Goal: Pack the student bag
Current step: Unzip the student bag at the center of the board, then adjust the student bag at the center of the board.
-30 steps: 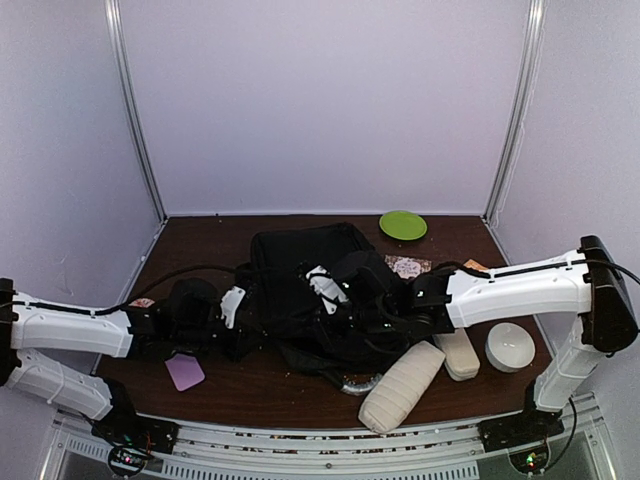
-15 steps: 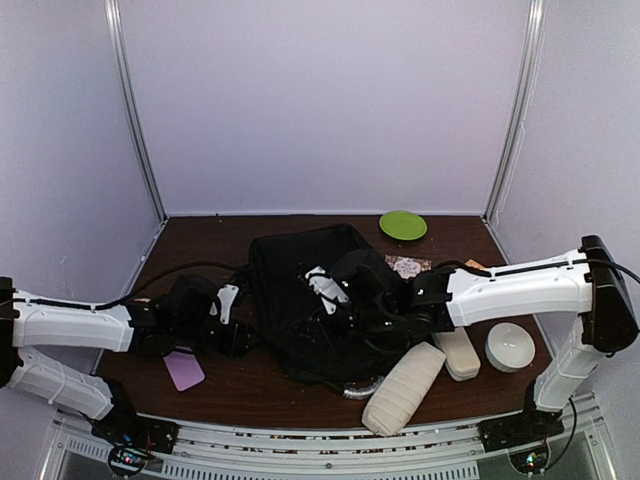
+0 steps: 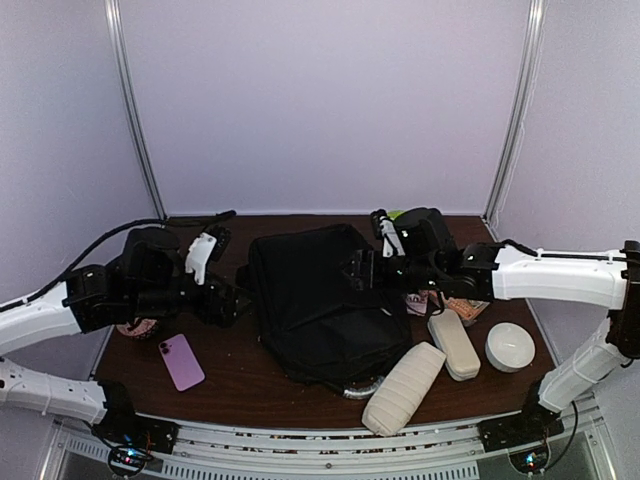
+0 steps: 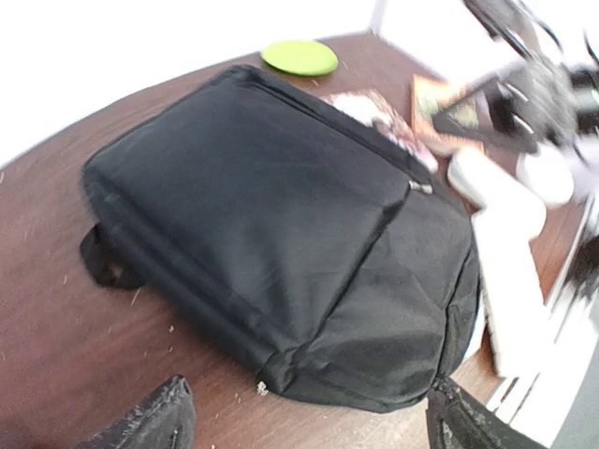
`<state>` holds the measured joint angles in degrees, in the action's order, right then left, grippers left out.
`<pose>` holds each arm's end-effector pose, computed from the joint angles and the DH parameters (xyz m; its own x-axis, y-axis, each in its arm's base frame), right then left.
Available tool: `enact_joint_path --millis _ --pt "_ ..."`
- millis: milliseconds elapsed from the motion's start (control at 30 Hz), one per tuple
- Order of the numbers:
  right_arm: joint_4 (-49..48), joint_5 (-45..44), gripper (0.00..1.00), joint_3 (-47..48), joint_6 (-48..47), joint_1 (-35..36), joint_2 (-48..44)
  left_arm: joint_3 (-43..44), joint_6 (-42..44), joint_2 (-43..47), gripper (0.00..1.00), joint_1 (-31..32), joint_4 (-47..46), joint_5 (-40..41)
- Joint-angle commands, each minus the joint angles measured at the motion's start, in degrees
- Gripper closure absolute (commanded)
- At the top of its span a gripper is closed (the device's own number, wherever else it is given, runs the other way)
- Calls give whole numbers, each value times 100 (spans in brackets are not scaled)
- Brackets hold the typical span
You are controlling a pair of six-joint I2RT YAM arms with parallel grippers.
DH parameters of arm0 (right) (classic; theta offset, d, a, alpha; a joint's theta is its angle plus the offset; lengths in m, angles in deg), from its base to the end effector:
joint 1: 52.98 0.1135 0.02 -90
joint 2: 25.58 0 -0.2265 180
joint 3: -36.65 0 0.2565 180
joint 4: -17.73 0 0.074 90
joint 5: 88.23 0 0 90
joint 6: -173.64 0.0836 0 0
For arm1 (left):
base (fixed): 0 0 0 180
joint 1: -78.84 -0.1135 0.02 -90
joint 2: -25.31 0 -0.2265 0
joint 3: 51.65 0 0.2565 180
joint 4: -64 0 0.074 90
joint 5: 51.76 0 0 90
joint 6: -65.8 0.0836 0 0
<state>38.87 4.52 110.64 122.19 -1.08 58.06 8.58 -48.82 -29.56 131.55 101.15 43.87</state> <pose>0.2332 0.3039 0.2150 -0.7527 0.0488 -0.6565 -0.4378 0.7077 0.5546 0.1753 -0.2167 0.2399 -0.5989 0.1022 -0.7942 0.5409 0.7830 -0.3071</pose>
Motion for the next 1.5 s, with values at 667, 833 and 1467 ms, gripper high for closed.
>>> enact_joint_path --millis 667,833,1467 --pt "498 -874 26 -1804 741 -855 -1567 2468 2595 -4461 14 2278 1059 1397" --pt "357 -720 26 -1773 761 -866 -1388 2493 2647 -4628 15 2288 1091 1381" --pt "286 -179 36 -504 733 -1025 910 1653 1070 -3601 100 1478 151 1596"
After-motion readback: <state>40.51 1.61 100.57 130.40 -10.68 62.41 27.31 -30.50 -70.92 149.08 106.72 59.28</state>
